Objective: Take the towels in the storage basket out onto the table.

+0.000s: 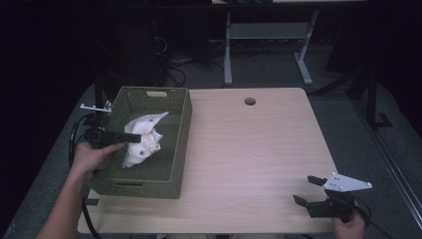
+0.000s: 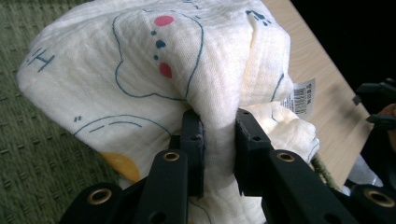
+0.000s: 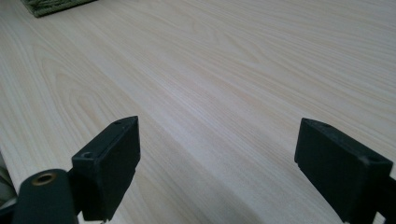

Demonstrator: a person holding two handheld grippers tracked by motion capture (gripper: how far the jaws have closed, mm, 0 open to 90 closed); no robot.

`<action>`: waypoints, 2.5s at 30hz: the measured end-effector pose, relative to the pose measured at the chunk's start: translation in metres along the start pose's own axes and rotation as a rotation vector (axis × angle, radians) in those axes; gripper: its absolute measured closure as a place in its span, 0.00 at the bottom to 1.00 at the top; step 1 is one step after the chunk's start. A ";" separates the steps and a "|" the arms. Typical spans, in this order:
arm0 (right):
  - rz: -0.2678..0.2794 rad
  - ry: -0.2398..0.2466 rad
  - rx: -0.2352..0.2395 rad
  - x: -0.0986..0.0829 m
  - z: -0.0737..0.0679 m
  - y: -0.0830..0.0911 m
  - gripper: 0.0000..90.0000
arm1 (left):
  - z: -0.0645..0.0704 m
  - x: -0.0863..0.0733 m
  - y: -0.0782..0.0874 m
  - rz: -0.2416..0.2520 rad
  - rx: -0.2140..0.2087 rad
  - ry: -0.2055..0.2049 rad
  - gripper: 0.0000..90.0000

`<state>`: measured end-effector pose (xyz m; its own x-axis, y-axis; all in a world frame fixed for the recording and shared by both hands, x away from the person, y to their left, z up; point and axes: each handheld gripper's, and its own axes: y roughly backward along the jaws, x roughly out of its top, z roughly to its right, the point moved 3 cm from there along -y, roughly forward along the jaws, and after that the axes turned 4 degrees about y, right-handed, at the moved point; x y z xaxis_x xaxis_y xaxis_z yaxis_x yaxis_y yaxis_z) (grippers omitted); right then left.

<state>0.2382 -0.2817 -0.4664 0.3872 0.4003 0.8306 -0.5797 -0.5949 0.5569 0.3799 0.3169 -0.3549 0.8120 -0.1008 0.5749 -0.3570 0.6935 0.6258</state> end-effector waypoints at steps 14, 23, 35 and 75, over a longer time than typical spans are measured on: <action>0.004 0.002 0.002 0.001 0.000 0.000 0.16 | 0.006 0.005 0.008 0.060 -0.073 0.019 0.84; 0.005 0.002 0.001 0.000 0.000 0.000 0.16 | 0.014 0.010 0.008 0.087 -0.118 0.023 0.84; 0.007 0.000 -0.001 0.000 0.000 0.001 0.16 | 0.035 0.020 0.005 0.087 -0.162 -0.013 0.84; 0.011 0.002 0.002 0.001 0.002 -0.002 0.16 | 0.113 0.050 -0.060 -0.008 -0.233 -0.141 0.84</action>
<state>0.2412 -0.2815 -0.4662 0.3791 0.3950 0.8368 -0.5825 -0.6008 0.5475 0.3895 0.1895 -0.3042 0.7366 -0.1940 0.6479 -0.2212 0.8362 0.5018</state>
